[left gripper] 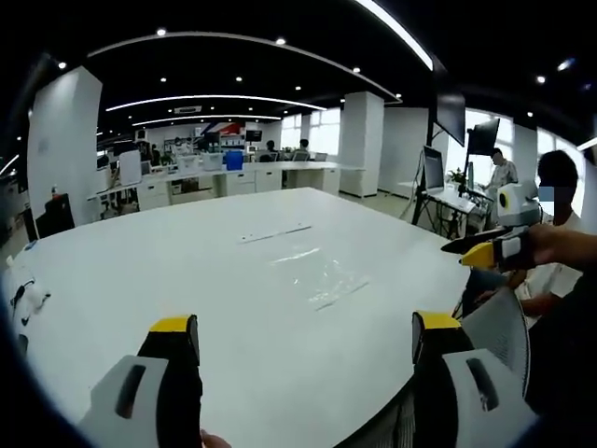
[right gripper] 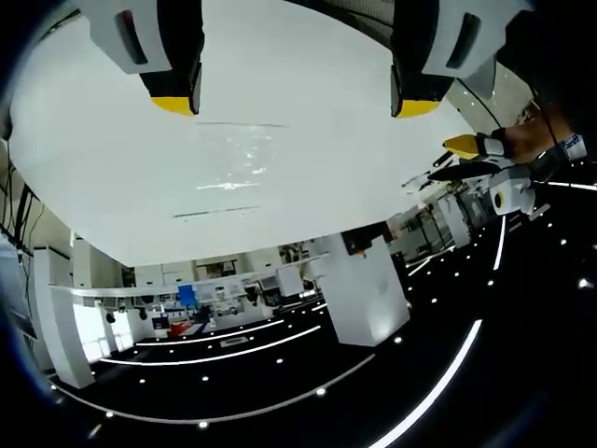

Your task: Open the resealable bag by pulling the two sides of the seal apart until the entire bag opening is separated and visibly accessible.

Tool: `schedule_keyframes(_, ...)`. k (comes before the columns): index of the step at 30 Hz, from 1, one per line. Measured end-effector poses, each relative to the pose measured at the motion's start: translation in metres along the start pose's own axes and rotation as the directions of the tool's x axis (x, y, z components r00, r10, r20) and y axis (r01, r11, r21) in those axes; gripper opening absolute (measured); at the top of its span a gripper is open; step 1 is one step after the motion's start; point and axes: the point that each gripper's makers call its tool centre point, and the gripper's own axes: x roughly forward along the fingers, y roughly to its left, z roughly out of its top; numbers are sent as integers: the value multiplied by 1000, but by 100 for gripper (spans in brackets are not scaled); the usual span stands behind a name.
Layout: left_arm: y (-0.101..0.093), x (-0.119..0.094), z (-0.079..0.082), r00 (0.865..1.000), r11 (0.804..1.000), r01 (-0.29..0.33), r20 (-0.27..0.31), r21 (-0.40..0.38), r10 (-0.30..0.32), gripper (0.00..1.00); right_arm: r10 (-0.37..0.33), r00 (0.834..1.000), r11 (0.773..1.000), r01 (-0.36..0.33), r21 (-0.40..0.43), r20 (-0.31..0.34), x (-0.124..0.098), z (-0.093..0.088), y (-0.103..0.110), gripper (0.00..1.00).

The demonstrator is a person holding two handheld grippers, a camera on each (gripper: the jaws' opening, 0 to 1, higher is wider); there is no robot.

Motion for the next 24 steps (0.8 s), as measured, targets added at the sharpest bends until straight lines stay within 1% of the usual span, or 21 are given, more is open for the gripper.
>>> schedule_keyframes(9,-2,0,1,1000,1000,7,6,-7,-6,92,-1,1000,1000,1,-1,0,1,0,0,82)
schedule_keyframes(24,-2,1,-3,1000,1000,14,-9,-4,-14,91,2,1000,1000,-2,-2,-13,5,-4,2,81)
